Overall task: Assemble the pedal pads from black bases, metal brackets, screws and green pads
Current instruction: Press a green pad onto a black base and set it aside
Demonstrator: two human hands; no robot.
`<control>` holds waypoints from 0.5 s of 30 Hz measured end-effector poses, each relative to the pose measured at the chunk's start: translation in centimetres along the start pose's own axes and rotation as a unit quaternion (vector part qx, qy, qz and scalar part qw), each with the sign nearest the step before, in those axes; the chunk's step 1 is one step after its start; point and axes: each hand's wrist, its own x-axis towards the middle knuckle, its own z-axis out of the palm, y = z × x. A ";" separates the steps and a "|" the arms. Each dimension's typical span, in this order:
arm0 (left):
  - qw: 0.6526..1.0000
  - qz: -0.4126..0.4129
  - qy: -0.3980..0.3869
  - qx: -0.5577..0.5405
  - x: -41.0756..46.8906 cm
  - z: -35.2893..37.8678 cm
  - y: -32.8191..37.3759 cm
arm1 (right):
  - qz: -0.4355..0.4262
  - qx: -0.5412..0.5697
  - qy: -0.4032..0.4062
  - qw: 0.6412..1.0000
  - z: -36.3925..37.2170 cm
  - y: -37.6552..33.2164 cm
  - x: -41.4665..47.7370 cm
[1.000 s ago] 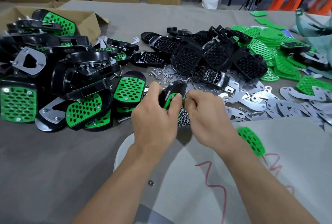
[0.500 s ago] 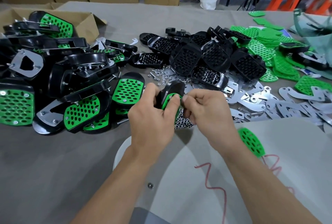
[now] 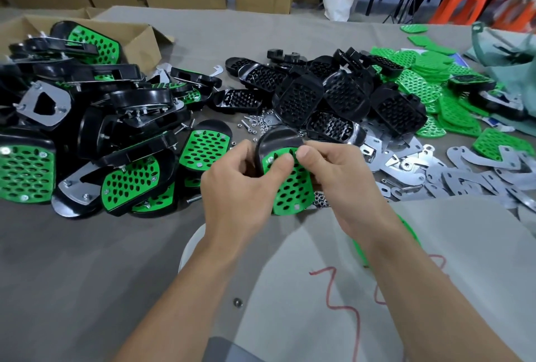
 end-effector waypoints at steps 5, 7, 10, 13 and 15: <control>0.996 -0.033 -0.051 0.070 0.1 0.1 0.3 | -0.012 -0.031 -0.005 0.999 -0.8 0.0 0.1; 0.997 -0.007 -0.081 0.005 0.5 -0.1 0.2 | -0.004 -0.018 -0.008 1.000 -1.0 -0.3 0.1; 0.991 0.037 -0.120 -0.036 0.8 -0.5 0.2 | 0.004 -0.018 0.004 1.000 -1.1 -0.7 -0.2; 0.984 0.031 -0.159 -0.069 0.9 -0.4 0.0 | 0.000 -0.011 0.002 1.000 -1.3 -1.0 -0.4; 0.983 0.028 -0.167 -0.076 1.0 -0.4 -0.2 | 0.011 0.025 -0.031 0.999 -1.5 -1.2 -0.5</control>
